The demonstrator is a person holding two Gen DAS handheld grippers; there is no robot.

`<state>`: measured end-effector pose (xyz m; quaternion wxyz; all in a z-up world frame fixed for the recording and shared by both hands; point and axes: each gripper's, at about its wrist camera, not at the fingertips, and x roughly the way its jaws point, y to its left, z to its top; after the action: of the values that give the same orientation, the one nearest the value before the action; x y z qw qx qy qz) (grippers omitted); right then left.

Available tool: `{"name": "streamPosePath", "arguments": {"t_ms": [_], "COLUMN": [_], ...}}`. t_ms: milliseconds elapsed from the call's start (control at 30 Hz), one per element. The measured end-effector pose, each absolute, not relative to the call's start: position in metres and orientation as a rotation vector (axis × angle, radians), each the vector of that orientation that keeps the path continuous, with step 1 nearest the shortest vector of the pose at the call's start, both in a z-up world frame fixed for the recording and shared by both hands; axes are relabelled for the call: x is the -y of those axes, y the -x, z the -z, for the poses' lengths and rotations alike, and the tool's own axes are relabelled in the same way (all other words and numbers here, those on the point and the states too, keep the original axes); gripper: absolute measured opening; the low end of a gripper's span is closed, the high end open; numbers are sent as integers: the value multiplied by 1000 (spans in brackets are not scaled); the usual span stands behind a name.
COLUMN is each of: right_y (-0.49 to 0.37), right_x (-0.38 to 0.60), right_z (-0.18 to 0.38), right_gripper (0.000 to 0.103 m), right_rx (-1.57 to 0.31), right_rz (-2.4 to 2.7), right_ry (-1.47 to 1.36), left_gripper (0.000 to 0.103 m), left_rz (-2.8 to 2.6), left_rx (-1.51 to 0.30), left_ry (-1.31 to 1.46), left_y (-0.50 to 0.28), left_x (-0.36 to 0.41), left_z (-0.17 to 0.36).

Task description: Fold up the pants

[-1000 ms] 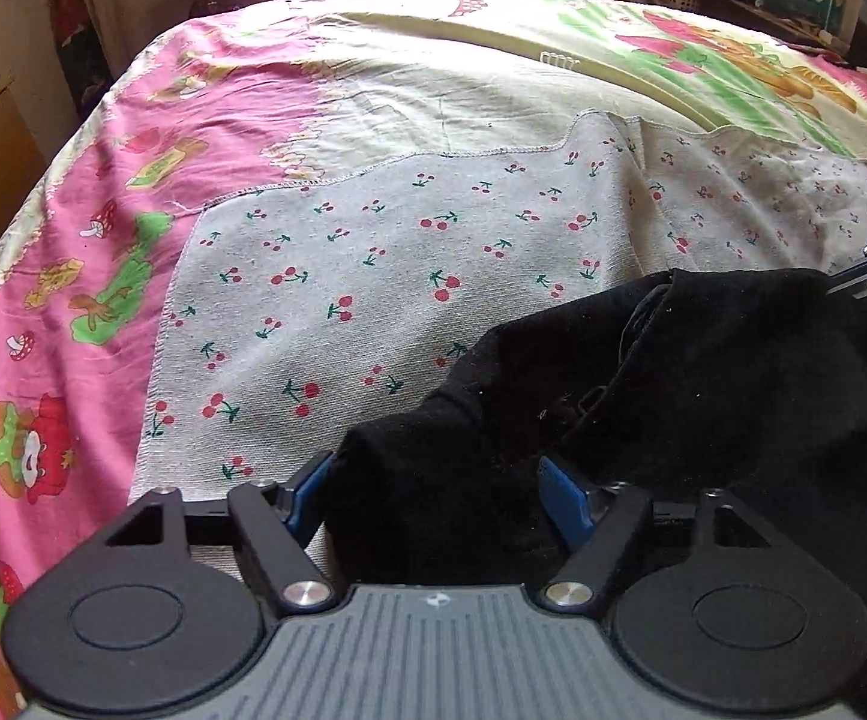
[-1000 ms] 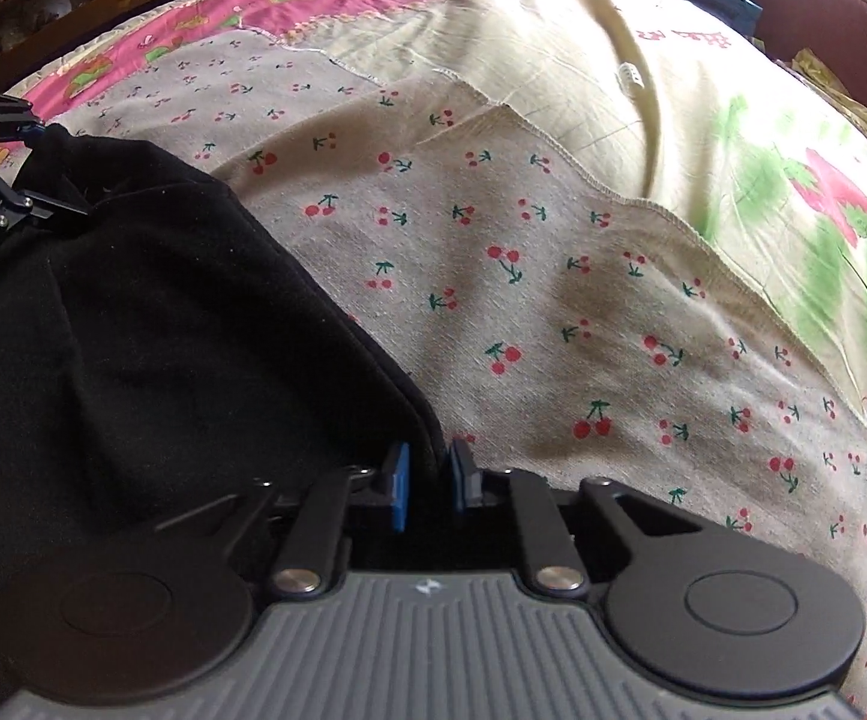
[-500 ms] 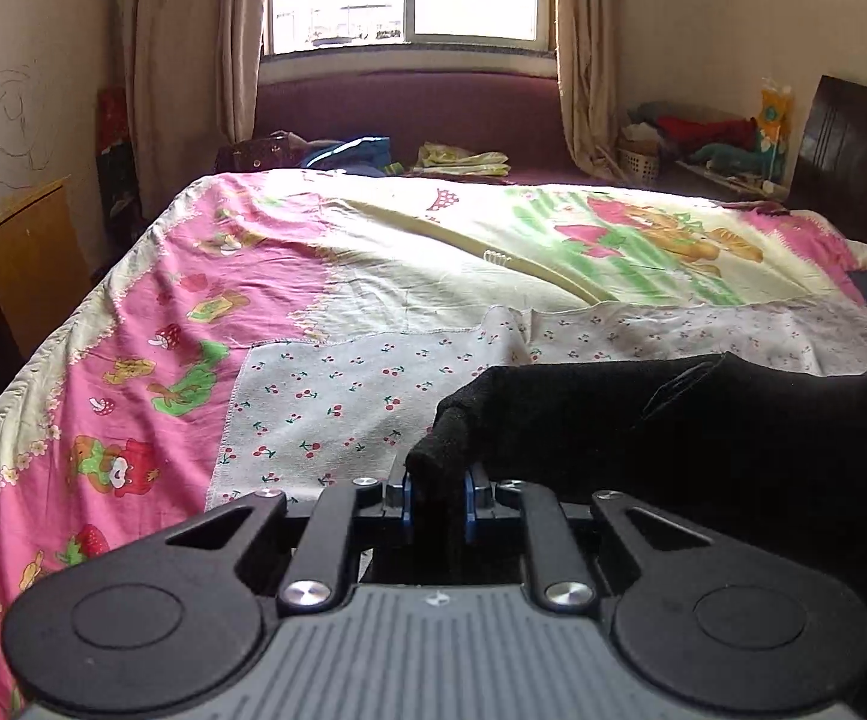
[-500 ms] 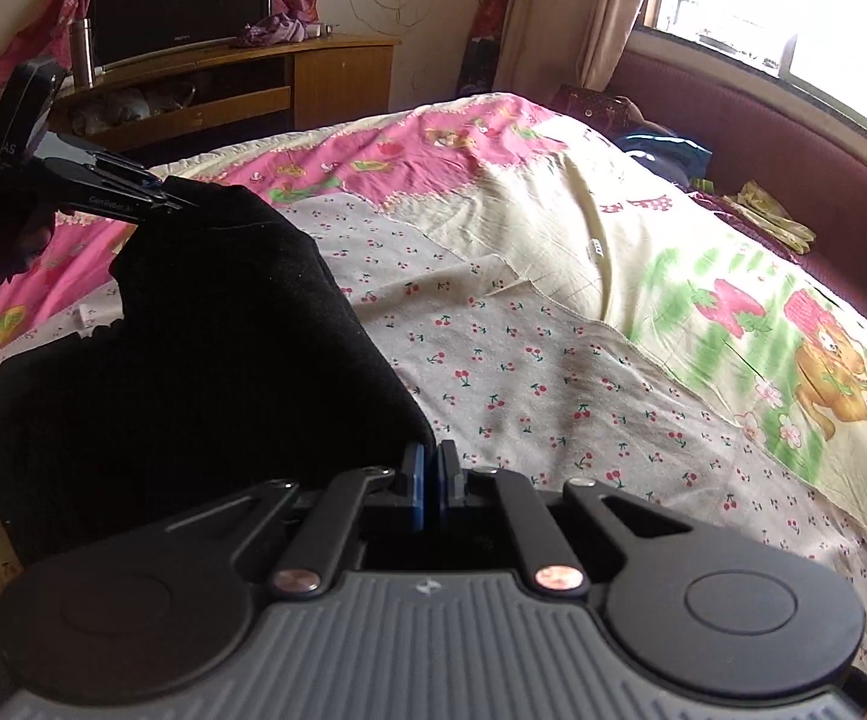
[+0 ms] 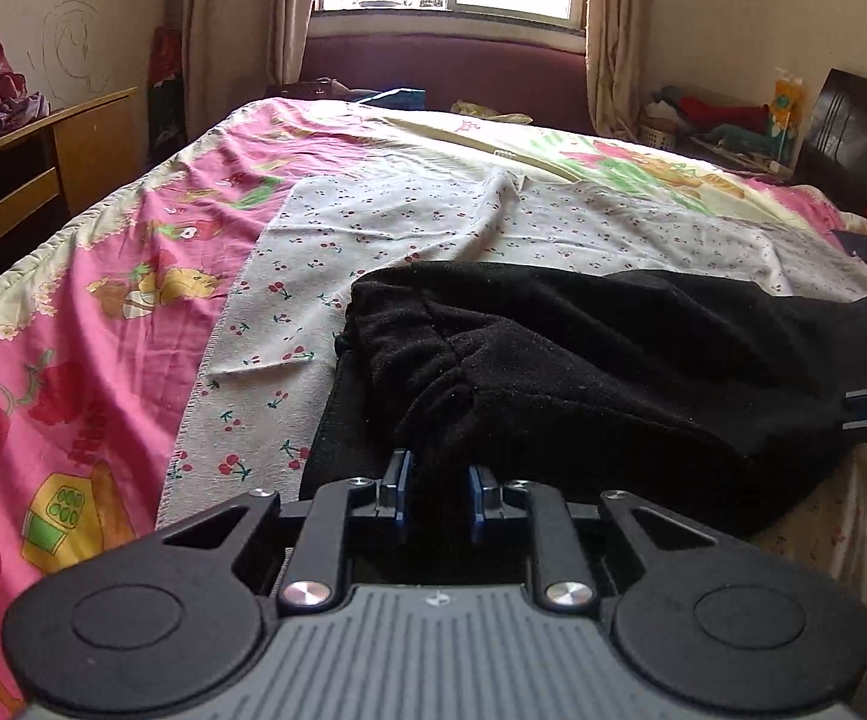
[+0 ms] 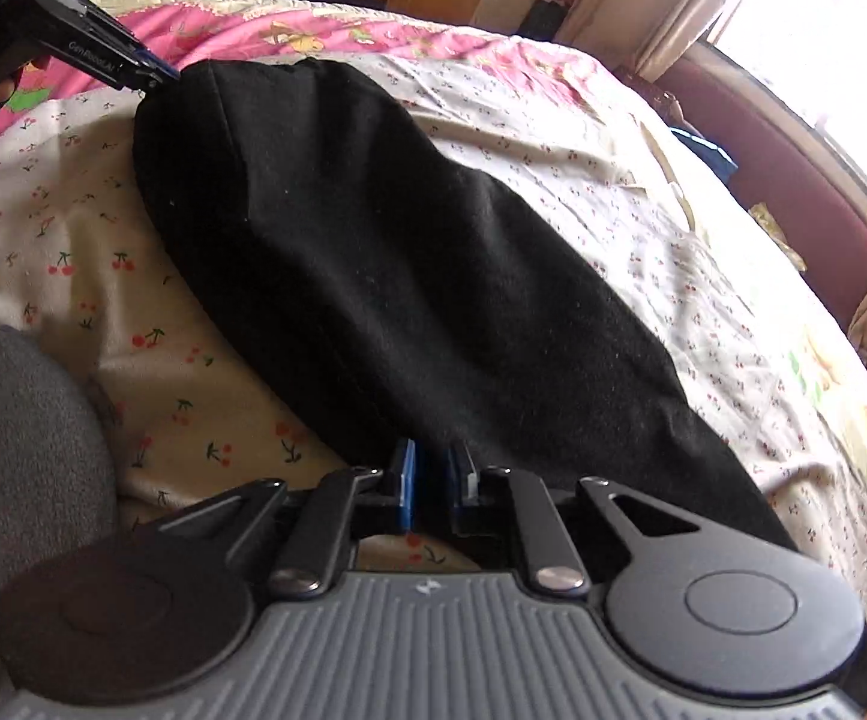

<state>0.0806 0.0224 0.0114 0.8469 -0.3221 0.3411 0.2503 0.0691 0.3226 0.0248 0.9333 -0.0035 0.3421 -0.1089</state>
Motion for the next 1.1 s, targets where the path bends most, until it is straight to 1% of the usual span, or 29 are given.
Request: {"name": "streamPosePath", "arguments": {"t_ms": [33, 67, 100, 133, 167, 267, 300, 400, 500, 567, 600, 633, 667, 700, 733, 833, 867, 933, 1000, 1100], "right_y": [-81, -82, -84, -88, -92, -101, -102, -113, -126, -133, -138, -144, -150, -156, -156, -146, -143, -132, -119, -97], "right_x": [-29, -37, -46, -56, -66, -92, -102, -124, -143, -152, -153, -153, -152, -150, -151, -152, -154, -157, -161, -168], "right_z": [-14, -15, -14, -12, -10, 0, 4, 10, 17, 17, 16, 13, 9, 5, -1, -24, -28, -32, -28, 0], "right_gripper": [26, 30, 32, 35, 38, 39, 40, 46, 46, 43, 38, 16, 4, 4, 4, 4, 4, 5, 5, 5], "right_rx": [-682, -638, -612, -594, -580, -559, -553, -522, -506, -490, -491, -509, -547, -576, -594, -576, -565, -550, -564, -624], "right_rz": [-527, -535, -551, -573, -594, -656, -677, -728, -753, -740, -728, -715, -711, -705, -702, -704, -708, -719, -742, -748], "right_ry": [705, 728, 746, 764, 776, 776, 769, 750, 765, 777, 774, 756, 721, 681, 635, 573, 570, 575, 571, 598], "left_gripper": [35, 36, 41, 46, 47, 58, 63, 66, 67, 67, 67, 67, 66, 62, 55, 44, 42, 31, 30, 28], "left_rz": [224, 220, 220, 225, 238, 258, 247, 205, 264, 256, 236, 220, 212, 210, 212, 196, 184, 153, 119, 99], "left_rx": [-693, -685, -682, -681, -684, -675, -660, -595, -579, -557, -545, -541, -540, -529, -517, -472, -461, -466, -498, -558], "left_ry": [-12, -55, -92, -128, -160, -212, -247, -358, -425, -513, -545, -553, -535, -493, -462, -422, -425, -394, -365, -351], "left_y": [-69, -67, -68, -69, -66, -56, -53, -50, -59, -68, -74, -81, -87, -92, -93, -85, -80, -70, -66, -63], "left_x": [-321, -317, -314, -311, -309, -306, -304, -295, -282, -271, -269, -270, -273, -280, -286, -297, -300, -310, -320, -326], "left_z": [-26, -25, -25, -24, -22, -21, -21, -18, -15, -11, -10, -12, -15, -22, -28, -43, -44, -42, -30, -9]}}
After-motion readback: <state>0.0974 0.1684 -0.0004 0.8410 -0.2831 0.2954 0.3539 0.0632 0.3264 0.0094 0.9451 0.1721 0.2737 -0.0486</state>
